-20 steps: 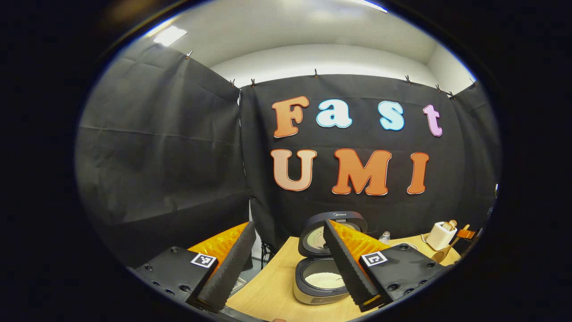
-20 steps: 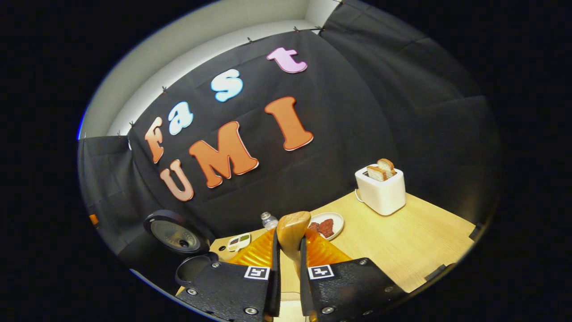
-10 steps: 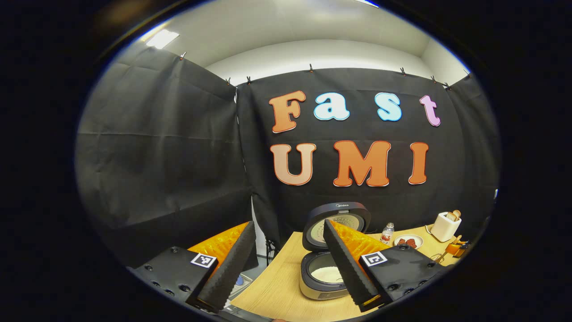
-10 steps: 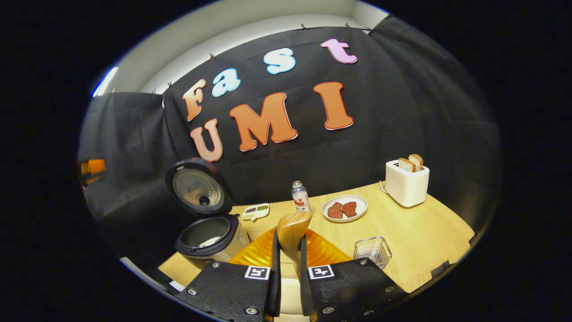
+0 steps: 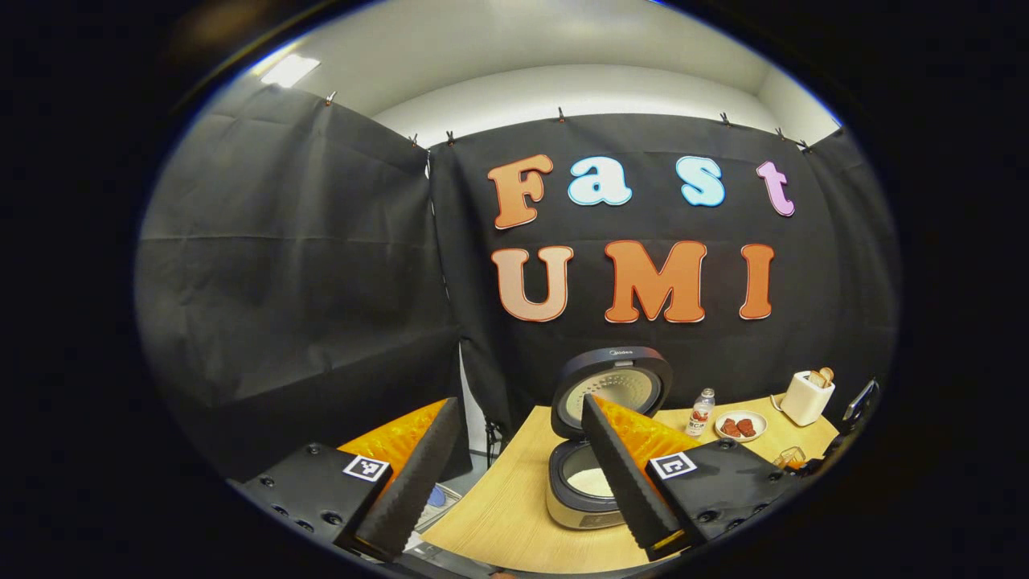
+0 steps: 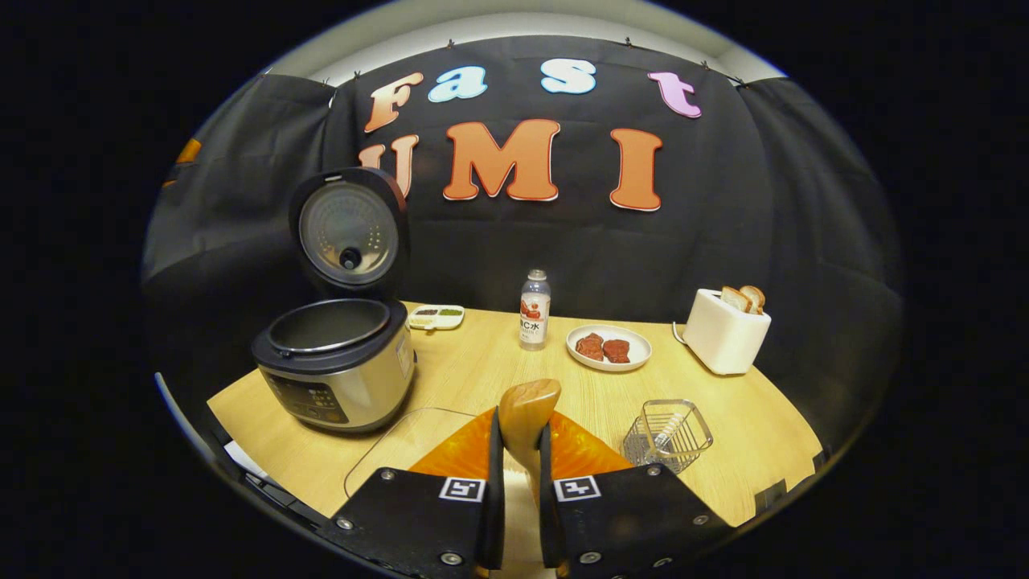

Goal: Close the left gripper, press the button to open the rice cooker; take a wooden spoon from the chopstick holder with the right hand, scoop a spoonful of rice and pour it into the rice cooker, then put the wooden spoon back into the chopstick holder.

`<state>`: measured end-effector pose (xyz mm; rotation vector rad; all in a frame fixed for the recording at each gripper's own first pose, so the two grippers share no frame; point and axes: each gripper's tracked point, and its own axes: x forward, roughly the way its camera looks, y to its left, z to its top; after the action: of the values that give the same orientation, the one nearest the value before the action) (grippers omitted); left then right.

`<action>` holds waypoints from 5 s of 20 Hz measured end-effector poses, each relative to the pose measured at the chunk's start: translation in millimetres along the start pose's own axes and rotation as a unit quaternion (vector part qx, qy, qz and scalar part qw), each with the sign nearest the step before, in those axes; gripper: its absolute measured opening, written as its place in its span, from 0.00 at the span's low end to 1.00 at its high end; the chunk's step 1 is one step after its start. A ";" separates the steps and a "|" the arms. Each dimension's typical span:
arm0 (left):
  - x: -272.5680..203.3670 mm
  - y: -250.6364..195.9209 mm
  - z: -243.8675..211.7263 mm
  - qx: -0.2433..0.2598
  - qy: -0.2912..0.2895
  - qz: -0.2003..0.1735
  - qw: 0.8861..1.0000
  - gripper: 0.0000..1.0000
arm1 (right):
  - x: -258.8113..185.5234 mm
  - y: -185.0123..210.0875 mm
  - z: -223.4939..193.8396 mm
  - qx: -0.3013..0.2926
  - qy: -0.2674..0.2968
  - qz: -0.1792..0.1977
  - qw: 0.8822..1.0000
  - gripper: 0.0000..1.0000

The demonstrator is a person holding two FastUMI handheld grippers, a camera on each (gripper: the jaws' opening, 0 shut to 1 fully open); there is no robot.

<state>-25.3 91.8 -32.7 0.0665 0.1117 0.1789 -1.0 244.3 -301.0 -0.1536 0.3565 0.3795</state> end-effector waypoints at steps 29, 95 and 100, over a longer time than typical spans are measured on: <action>1.6 11.0 -25.4 -0.040 0.039 0.004 0.998 0.97 | 22.1 16.8 -30.1 0.497 0.100 0.055 0.860 0.17; -3.6 -19.2 -26.2 -0.043 0.018 -0.059 0.997 0.97 | 95.7 122.9 246.3 0.549 0.032 0.167 0.819 0.17; -3.2 -14.3 -25.6 -0.046 0.014 -0.055 0.997 0.97 | 98.4 124.8 248.2 0.522 0.028 0.163 0.837 0.17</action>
<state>-28.9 78.6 -58.9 -0.0331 0.1342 0.0745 113.0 444.5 -117.2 0.9886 0.6069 0.4706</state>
